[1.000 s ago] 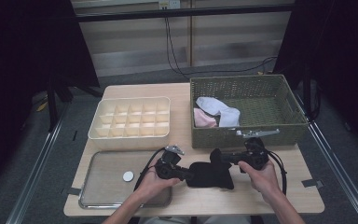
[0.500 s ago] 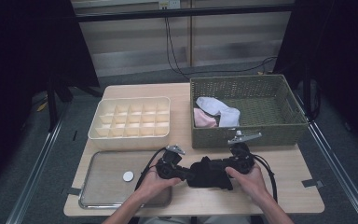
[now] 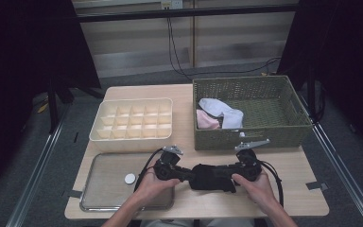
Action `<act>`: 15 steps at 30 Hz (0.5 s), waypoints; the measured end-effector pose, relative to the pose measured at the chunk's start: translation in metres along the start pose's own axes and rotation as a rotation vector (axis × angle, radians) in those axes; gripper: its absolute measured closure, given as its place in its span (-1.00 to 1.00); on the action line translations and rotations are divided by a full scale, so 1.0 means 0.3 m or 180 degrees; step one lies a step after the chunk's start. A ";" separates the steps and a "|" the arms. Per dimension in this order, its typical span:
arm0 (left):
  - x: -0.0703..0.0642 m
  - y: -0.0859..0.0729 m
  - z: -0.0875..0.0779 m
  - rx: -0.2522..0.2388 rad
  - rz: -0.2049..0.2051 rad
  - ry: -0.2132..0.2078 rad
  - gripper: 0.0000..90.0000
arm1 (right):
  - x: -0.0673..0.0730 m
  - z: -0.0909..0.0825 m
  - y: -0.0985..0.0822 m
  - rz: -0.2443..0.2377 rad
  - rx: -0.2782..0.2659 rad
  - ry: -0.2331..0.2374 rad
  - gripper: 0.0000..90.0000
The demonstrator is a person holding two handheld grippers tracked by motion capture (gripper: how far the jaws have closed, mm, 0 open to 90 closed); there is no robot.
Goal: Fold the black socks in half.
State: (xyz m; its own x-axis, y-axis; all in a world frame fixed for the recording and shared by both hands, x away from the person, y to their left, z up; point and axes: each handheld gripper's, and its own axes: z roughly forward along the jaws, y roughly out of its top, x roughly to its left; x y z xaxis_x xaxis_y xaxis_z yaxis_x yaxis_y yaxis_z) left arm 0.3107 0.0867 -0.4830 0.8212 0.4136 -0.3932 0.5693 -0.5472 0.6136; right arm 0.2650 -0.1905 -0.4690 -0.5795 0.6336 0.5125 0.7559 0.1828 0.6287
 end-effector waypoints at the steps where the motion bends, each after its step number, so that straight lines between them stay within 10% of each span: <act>1: 0.000 0.003 -0.006 -0.0067 -0.0013 -0.0041 0.57 | 0.000 0.005 -0.002 0.0012 0.0028 0.0006 0.63; 15: -0.013 0.026 -0.031 -0.0149 0.0042 -0.0005 0.52 | -0.020 0.093 -0.014 -0.0102 0.0345 -0.0315 0.73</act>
State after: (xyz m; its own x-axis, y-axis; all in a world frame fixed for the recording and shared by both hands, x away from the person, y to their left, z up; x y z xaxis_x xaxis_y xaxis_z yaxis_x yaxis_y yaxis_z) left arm 0.3117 0.0875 -0.4704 0.8286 0.4055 -0.3859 0.5561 -0.5179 0.6500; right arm 0.2738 -0.1739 -0.4910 -0.5751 0.6962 0.4296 0.7690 0.2808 0.5743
